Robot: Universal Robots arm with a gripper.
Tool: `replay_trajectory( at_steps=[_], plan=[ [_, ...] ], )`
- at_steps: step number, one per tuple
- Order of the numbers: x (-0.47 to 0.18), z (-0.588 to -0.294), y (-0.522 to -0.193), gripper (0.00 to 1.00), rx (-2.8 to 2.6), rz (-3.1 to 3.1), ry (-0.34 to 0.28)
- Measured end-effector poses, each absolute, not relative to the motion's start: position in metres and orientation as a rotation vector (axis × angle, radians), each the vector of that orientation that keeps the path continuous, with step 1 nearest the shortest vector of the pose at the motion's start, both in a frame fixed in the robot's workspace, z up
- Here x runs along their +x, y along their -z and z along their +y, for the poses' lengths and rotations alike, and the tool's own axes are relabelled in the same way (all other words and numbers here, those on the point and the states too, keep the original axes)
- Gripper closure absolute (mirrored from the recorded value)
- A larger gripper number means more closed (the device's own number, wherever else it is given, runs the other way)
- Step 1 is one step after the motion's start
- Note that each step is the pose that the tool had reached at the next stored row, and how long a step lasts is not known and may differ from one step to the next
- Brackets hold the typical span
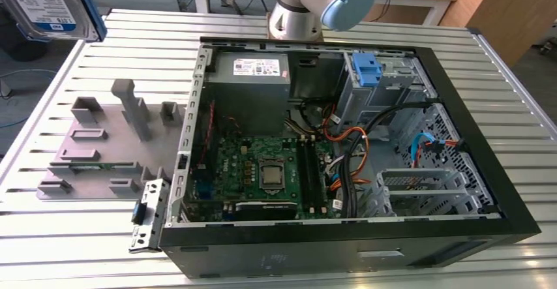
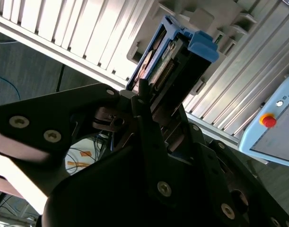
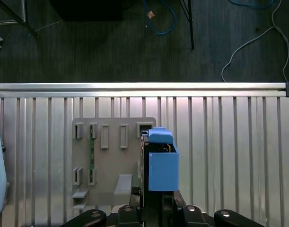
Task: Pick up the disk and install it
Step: 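Pick up the disk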
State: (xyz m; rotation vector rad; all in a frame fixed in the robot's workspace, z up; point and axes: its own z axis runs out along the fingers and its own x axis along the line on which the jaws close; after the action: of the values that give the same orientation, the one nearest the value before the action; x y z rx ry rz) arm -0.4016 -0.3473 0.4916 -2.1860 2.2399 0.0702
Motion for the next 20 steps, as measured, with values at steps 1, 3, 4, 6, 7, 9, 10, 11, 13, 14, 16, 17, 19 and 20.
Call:
replay_trajectory(
  at_steps=[1,3,4,6,7,9,10,11,13,14,16,17,19,20],
  plan=[
    [-0.4016,-0.3473,-0.4917,0.65,-2.186,2.24,-0.07],
    [-0.4016,-0.3473,-0.4917,0.65,-2.186,2.24,-0.07],
    [-0.4016,-0.3473,-0.4918,0.65,-2.186,2.24,-0.07],
    [-0.4016,-0.3473,-0.4918,0.65,-2.186,2.24,-0.07],
    [-0.4017,-0.3473,-0.4918,0.65,-2.186,2.24,-0.07],
    [-0.4017,-0.3473,-0.4919,0.65,-2.186,2.24,-0.07],
    [-0.4017,-0.3473,-0.492,0.65,-2.186,2.24,-0.07],
    [-0.4017,-0.3473,-0.4921,0.65,-2.186,2.24,-0.07],
    [-0.4017,-0.3473,-0.4929,0.65,-2.186,2.24,-0.07],
    [-0.4016,-0.3473,-0.4934,0.65,-2.186,2.24,-0.07],
    [-0.4017,-0.3473,-0.4949,0.65,-2.186,2.24,-0.07],
    [-0.4017,-0.3473,-0.4956,0.65,-2.186,2.24,-0.07],
    [-0.4017,-0.3473,-0.4971,0.65,-2.186,2.24,-0.07],
    [-0.4017,-0.3473,-0.4976,0.65,-2.186,2.24,-0.07]
  ],
)
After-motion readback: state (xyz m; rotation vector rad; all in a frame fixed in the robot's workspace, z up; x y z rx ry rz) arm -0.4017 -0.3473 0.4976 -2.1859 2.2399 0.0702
